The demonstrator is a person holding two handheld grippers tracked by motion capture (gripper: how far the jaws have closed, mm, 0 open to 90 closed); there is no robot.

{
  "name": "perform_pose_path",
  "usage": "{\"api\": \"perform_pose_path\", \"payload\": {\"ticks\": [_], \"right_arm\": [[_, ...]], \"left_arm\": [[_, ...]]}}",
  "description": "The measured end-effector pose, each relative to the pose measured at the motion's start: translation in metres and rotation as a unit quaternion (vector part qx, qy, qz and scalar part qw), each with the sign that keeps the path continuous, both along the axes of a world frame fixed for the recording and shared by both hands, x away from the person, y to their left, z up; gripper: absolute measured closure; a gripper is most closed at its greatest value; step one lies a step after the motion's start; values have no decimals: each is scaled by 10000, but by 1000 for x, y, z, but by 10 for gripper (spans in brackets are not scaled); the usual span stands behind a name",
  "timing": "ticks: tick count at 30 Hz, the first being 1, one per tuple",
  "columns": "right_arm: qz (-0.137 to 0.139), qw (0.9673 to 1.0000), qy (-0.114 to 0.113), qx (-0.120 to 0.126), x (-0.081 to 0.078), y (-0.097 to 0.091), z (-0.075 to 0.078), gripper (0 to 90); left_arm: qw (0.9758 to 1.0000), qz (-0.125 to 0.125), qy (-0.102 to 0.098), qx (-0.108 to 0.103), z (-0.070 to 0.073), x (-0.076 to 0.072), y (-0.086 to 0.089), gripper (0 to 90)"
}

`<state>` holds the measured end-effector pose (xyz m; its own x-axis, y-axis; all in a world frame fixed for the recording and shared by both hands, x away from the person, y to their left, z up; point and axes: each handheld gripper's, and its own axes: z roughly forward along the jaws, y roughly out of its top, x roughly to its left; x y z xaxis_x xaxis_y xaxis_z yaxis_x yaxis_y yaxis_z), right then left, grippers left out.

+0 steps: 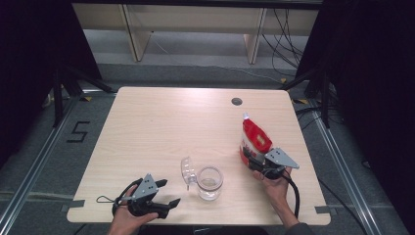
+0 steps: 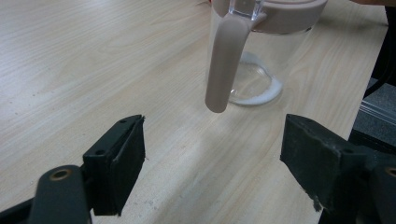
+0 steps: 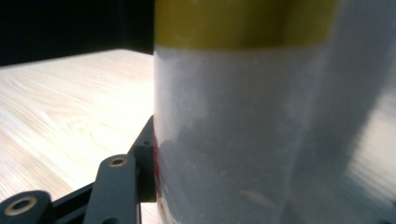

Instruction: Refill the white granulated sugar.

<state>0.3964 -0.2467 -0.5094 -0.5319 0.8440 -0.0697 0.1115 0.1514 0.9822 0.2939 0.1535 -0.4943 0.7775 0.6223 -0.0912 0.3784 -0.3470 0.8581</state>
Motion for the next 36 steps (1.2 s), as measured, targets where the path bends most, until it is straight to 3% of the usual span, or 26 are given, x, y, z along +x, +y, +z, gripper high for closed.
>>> {"api": "perform_pose_path", "payload": {"ticks": [1, 2, 3, 6, 8, 10, 12, 13, 15, 16, 17, 18, 20, 21, 24, 25, 27, 29, 30, 32, 35, 36], "right_arm": [[19, 10000, 27, 41, -1, 0, 0, 461], [125, 9998, -44, -156, -3, -3, 2, 461], [56, 9997, -81, -243, -5, -3, 3, 462], [73, 9986, -23, -520, -11, -3, 6, 463], [76, 9959, -291, -848, -13, -5, 10, 464], [55, 9946, -345, -976, -15, -5, 12, 464], [140, 9905, -556, -1247, -20, -4, 17, 464], [137, 9907, -573, -1226, -24, -4, 19, 465], [190, 9881, -656, -1381, -29, -5, 23, 465], [185, 9846, -837, -1521, -31, -5, 25, 465], [211, 9830, -844, -1616, -35, -5, 27, 465], [264, 9780, -960, -1835, -39, -4, 30, 465], [270, 9766, -1001, -1886, -41, -4, 32, 465], [323, 9729, -1152, -1979, -45, -2, 35, 466], [319, 9707, -1206, -2052, -49, 0, 37, 466], [425, 9674, -1261, -2155, -51, 1, 38, 466], [404, 9668, -1262, -2184, -53, 2, 38, 466], [458, 9607, -1351, -2381, -56, 5, 40, 466], [458, 9607, -1351, -2381, -56, 5, 40, 466], [506, 9567, -1390, -2507, -59, 6, 41, 467], [547, 9470, -1565, -2753, -63, 7, 43, 467], [547, 9470, -1565, -2753, -63, 7, 43, 467]], "left_arm": [[9999, -55, -9, 134, 1, 1, 2, 216], [10000, -39, -2, 77, 1, 0, 1, 217], [10000, -23, 6, 72, 1, 0, 1, 217], [10000, -1, 35, 66, 1, 0, 1, 217], [10000, -33, 25, 75, 1, 1, 1, 217], [10000, -39, 20, 83, 1, 1, 1, 217], [9999, -47, 22, 88, 1, 2, 1, 217], [9999, -52, 24, 89, 1, 2, 0, 217], [10000, -56, 11, 48, 1, 2, 0, 217], [10000, -55, 11, 44, 1, 2, 0, 217], [10000, -59, 0, 76, 1, 2, 0, 217], [9999, -68, -7, 100, 1, 2, 0, 217], [10000, -32, 1, 5, 0, 2, -1, 217], [10000, -45, 14, 22, 1, 2, -1, 217], [10000, -60, 4, 69, 1, 2, 0, 217], [10000, -58, 5, 71, 1, 2, 0, 217], [10000, -57, 11, 64, 1, 2, 0, 217], [10000, -57, 18, 59, 1, 2, 0, 217], [10000, -57, 18, 59, 1, 2, 0, 217], [10000, -57, 6, 57, 1, 2, 0, 217], [10000, -52, 64, -27, 1, 2, 0, 217], [10000, -52, 64, -27, 1, 2, 0, 217]]}}
